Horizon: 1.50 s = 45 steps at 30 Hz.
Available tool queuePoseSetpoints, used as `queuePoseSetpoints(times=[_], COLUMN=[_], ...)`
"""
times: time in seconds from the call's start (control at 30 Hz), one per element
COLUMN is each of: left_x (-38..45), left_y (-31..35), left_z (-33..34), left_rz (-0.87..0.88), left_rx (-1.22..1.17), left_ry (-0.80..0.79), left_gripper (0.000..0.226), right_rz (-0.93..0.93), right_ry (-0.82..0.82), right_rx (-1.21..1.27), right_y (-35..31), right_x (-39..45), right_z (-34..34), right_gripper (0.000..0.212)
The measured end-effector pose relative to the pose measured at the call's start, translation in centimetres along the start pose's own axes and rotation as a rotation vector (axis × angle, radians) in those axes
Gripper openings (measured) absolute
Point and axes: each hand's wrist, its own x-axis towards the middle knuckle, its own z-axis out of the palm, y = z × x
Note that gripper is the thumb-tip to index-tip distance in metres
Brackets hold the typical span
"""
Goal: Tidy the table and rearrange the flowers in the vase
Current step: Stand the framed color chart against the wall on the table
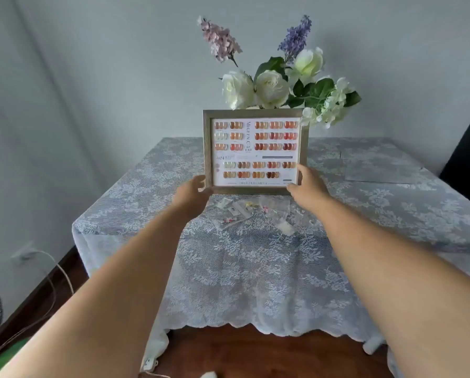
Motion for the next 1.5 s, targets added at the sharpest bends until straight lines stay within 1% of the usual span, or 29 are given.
queuePoseSetpoints(times=[0.1,0.17,0.23,0.33,0.43,0.47,0.53,0.63,0.7,0.8,0.97,1.17,1.37,1.5], left_x=[1.4,2.3,3.1,4.3,5.2,5.5,5.8,6.2,6.4,6.6,6.8,7.2,7.3,7.1], left_y=[-0.9,-1.2,-1.5,-1.7,-1.4,-1.3,-1.4,-1.3,-1.3,-1.3,-1.0,-1.4,-3.8,-6.2], left_z=[0.5,0.8,1.1,1.2,0.9,0.8,0.8,1.4,1.9,2.3,2.4,0.7,-2.7,-5.0], left_rz=[-0.032,-0.050,-0.070,-0.098,-0.097,-0.097,-0.106,-0.111,-0.120,-0.141,-0.173,-0.192,-0.196,-0.206], left_rx=[-0.036,-0.099,-0.137,-0.195,-0.269,-0.292,-0.331,-0.401,-0.444,-0.509,-0.536,-0.558,-0.545,-0.557], left_ry=[0.040,0.056,0.067,0.052,0.043,0.038,0.020,-0.008,-0.010,-0.011,-0.006,0.040,0.080,0.186], left_gripper=[0.050,0.050,0.050,0.052,0.057,0.058,0.060,0.060,0.061,0.064,0.071,0.070,0.067,0.069], right_rz=[0.089,0.156,0.198,0.199,0.153,0.141,0.136,0.124,0.136,0.143,0.146,0.154,0.113,0.039], right_ry=[0.094,0.121,0.123,0.098,0.103,0.106,0.114,0.117,0.112,0.138,0.186,0.279,0.235,0.181], right_rx=[0.034,0.075,0.094,0.137,0.210,0.241,0.284,0.306,0.279,0.204,0.205,0.255,0.292,0.307], right_y=[0.7,1.4,1.6,1.4,1.3,1.4,1.9,2.6,3.1,3.9,4.4,2.9,-0.1,-2.9], right_x=[1.0,1.8,2.7,3.8,4.6,4.6,4.8,4.8,5.0,5.2,5.2,4.8,5.3,5.7], right_z=[0.5,0.9,1.1,1.1,1.0,1.0,1.1,1.2,1.2,1.0,1.2,3.0,5.4,7.4], right_gripper=[0.067,0.069,0.067,0.053,0.031,0.027,0.042,0.052,0.063,0.070,0.067,0.061,0.058,0.059])
